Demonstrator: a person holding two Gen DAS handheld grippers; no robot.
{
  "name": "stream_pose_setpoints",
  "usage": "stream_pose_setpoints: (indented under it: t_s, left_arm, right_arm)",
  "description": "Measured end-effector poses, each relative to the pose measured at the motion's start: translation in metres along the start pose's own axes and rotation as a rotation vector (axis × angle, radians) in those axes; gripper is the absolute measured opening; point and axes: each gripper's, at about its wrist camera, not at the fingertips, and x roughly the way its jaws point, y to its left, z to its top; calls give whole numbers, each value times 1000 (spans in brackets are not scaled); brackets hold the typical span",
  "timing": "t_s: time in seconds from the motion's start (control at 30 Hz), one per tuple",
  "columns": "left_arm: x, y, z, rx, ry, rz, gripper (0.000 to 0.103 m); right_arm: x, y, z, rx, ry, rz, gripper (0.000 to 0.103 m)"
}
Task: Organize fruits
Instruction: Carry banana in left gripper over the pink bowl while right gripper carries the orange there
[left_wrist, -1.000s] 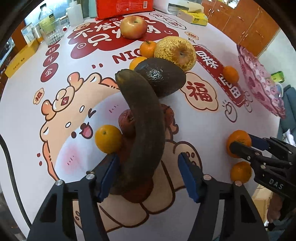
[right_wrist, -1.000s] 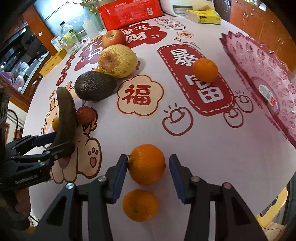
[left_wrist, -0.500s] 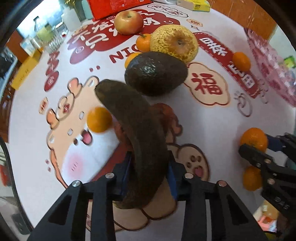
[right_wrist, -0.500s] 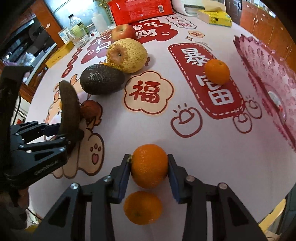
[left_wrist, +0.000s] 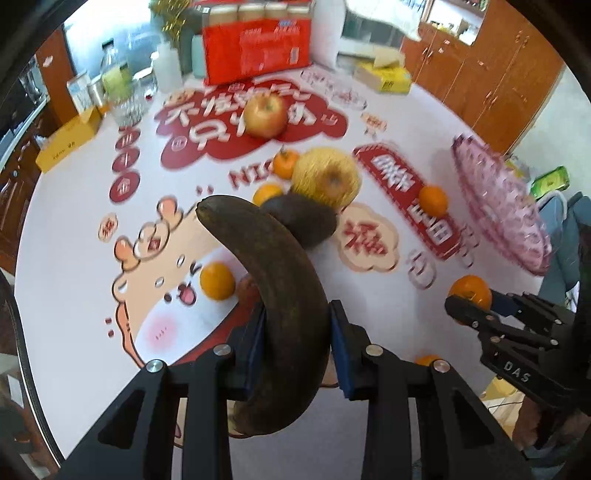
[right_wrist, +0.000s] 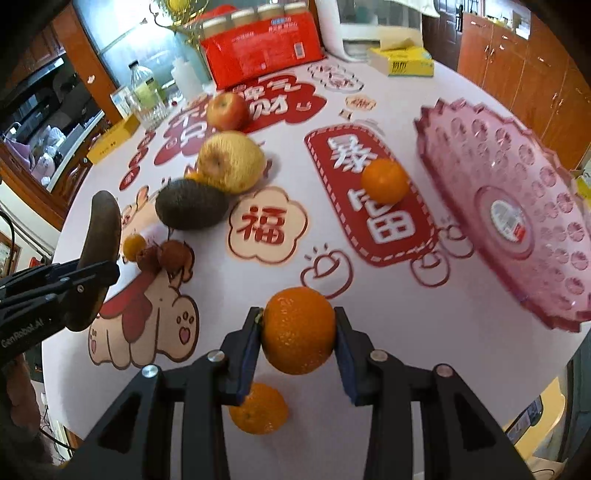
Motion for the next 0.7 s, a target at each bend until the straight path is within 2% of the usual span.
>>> stream_pose_setpoints:
  t_s: [0.17, 0.4, 0.53, 0.7]
  left_arm:
    - [-26, -27, 18, 45, -76, -23, 31]
    - [-54, -114, 49, 206, -181, -69, 31]
    - [-53, -169, 68, 282, -215, -114, 31]
    - [-29, -237, 96, 335, -211, -140, 31]
  right_arm:
    - [-28, -14, 12, 15, -65, -5, 38]
    - [-70, -62, 27, 69, -155, -46, 38]
    - [-87, -105, 34, 115, -183, -87, 38]
    - [-96, -158, 42, 154, -187, -136, 38]
